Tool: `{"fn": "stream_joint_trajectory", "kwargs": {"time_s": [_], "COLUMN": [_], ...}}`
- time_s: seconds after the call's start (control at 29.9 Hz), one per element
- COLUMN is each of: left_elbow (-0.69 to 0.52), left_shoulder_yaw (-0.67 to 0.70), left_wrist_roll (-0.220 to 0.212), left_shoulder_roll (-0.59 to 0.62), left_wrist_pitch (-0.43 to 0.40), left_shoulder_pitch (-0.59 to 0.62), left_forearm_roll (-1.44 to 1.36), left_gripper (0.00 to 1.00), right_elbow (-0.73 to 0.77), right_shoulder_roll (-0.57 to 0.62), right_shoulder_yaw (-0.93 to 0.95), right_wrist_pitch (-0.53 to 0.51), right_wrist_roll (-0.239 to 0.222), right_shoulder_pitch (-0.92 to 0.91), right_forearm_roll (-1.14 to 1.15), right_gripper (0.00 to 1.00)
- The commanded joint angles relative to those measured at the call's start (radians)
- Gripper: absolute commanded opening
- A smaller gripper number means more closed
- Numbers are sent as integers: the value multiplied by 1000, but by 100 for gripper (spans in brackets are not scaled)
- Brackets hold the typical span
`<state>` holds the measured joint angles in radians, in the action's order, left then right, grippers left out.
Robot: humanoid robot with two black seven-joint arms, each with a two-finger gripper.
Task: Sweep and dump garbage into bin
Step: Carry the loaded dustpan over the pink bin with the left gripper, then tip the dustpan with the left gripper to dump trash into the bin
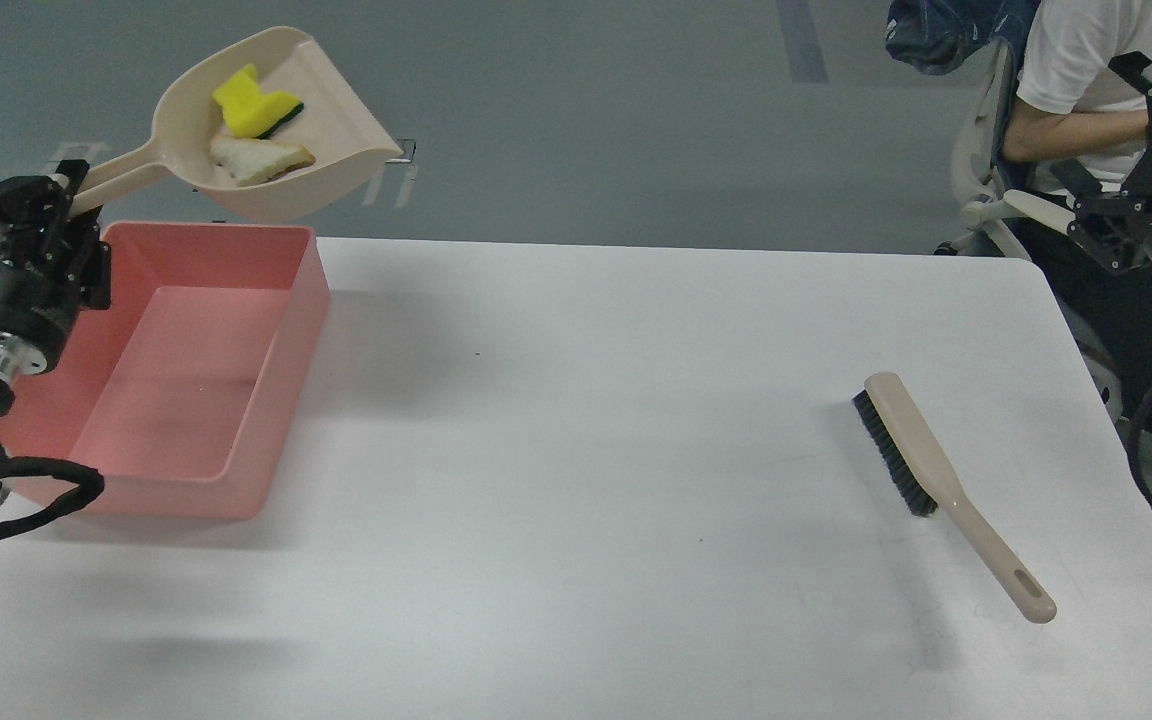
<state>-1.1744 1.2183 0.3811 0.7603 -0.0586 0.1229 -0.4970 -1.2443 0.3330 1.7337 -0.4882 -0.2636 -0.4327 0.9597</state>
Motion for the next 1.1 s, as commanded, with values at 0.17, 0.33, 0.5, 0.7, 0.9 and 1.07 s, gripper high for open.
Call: {"fn": "stream_joint_trajectory", "kwargs": {"time_s": [0.17,0.33,0.5,0.7,0.9,1.07], "left_elbow": [2,7,71,84,85,85], "left_shoulder_yaw": [107,145,159,150,145,144], "left_wrist_roll": [18,61,62,61,62,62], "left_shoulder_roll": [155,238,293,407,531,554], "left_wrist_pitch": [-23,-21,-66,-121,-159,-159], "left_shoulder_pitch": [-244,-386,-404,-405,-391,-356], "left_forearm_roll": [-1,-6,-11,-78,-259,-405], "left_gripper": [20,19,20,19,19,19], "right_elbow": [22,22,22,22,13,6], "right_shoulder_roll": [-5,-5,-5,-5,-3,-2], "right_shoulder_yaw": [9,9,9,10,10,33], "right_wrist_pitch": [0,0,0,0,0,0], "right_wrist_roll": [3,3,3,3,3,3], "right_shoulder_pitch": [2,8,14,15,17,17], "right_forearm_roll": [-39,-85,-98,-101,-141,-142], "right_gripper": [100,100,100,100,99,99]}}
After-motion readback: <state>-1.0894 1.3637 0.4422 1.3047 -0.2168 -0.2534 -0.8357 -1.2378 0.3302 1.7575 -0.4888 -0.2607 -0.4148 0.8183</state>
